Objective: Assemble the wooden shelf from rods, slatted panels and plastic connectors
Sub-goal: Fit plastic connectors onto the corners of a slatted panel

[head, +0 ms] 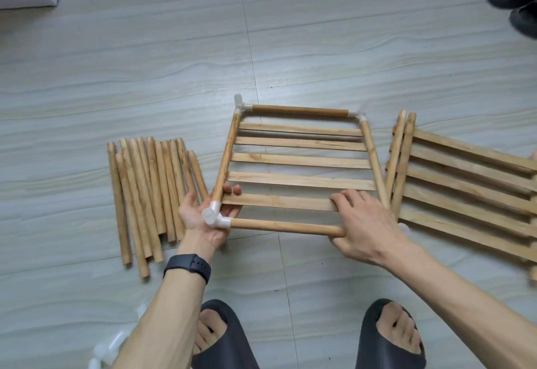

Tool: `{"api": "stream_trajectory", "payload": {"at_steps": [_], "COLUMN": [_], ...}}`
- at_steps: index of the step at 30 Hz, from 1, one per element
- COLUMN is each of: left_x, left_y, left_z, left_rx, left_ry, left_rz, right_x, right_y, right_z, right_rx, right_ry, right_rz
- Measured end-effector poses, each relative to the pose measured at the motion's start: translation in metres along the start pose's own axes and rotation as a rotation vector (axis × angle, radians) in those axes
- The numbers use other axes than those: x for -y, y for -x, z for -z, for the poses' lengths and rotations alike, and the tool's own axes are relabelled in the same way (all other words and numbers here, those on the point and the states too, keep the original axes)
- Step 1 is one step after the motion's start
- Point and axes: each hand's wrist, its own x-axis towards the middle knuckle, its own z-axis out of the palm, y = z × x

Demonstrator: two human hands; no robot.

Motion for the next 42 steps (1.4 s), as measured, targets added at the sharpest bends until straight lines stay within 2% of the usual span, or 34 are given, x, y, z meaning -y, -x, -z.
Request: {"api": "stream_trajectory", "payload": {"at_steps": [1,3,5,6,7,9,10,12,14,17,19,23,26,30,32,36,40,42], "left_x": [-0.002,-0.004,-0.001,0.001,0.004,0.009,0.011,0.014,0.015,0.018,0.018,0.016,0.02,0.025,0.029,0.029,0.023,0.021], "left_y": [-0.001,-0.002,-0.001,-0.001,-0.001,0.0,0.0,0.002,0.006,0.009,0.008,0.006,0.003,0.002,0.002,-0.002,-0.002,0.001], "left_z": [0.002,0.006,0.008,0.009,0.009,0.008,0.008,0.007,0.004,-0.003,-0.006,-0.006,-0.001,0.011,0.022,0.044,0.057,0.06], "left_rx": [0.001,-0.009,-0.027,-0.031,-0.034,-0.04,-0.037,-0.014,0.015,-0.002,-0.03,-0.049,-0.05,-0.063,-0.105,-0.187,-0.271,-0.258], "left_ry": [-0.002,-0.009,-0.01,-0.003,0.007,0.036,0.056,0.096,0.128,0.126,0.115,0.006,-0.031,-0.047,-0.136,-0.485,-1.11,-1.397], "left_rz": [0.001,0.004,0.005,0.004,0.009,0.009,-0.005,-0.052,-0.08,-0.123,-0.152,-0.187,-0.208,-0.148,-0.079,-0.02,-0.202,-0.272], "right_x": [-0.003,-0.012,-0.024,-0.026,-0.028,-0.03,-0.03,-0.026,-0.021,-0.017,-0.019,-0.021,-0.023,-0.028,-0.036,-0.059,-0.059,-0.054], "right_y": [0.006,0.018,0.028,0.028,0.028,0.029,0.03,0.029,0.024,0.011,0.005,0.0,-0.002,0.002,0.007,0.01,0.018,0.02], "right_z": [0.004,0.006,0.002,0.002,0.0,-0.008,-0.011,-0.012,-0.011,-0.011,-0.012,-0.017,-0.023,-0.029,-0.033,-0.038,-0.042,-0.044], "right_rx": [-0.06,-0.316,-0.558,-0.555,-0.468,-0.276,-0.248,-0.316,-0.428,-0.48,-0.487,-0.469,-0.505,-0.445,-0.379,-0.234,-0.147,-0.141], "right_ry": [-0.138,-0.427,-0.774,-1.04,-1.358,-1.957,-2.157,-2.398,-2.507,-2.674,-2.67,-2.503,-2.492,-2.442,-2.41,-2.165,-1.585,-1.305], "right_rz": [0.038,0.013,-0.299,-0.521,-0.711,-0.891,-0.913,-0.879,-0.834,-0.838,-0.846,-0.86,-0.862,-0.863,-0.918,-0.976,-0.994,-0.964]}}
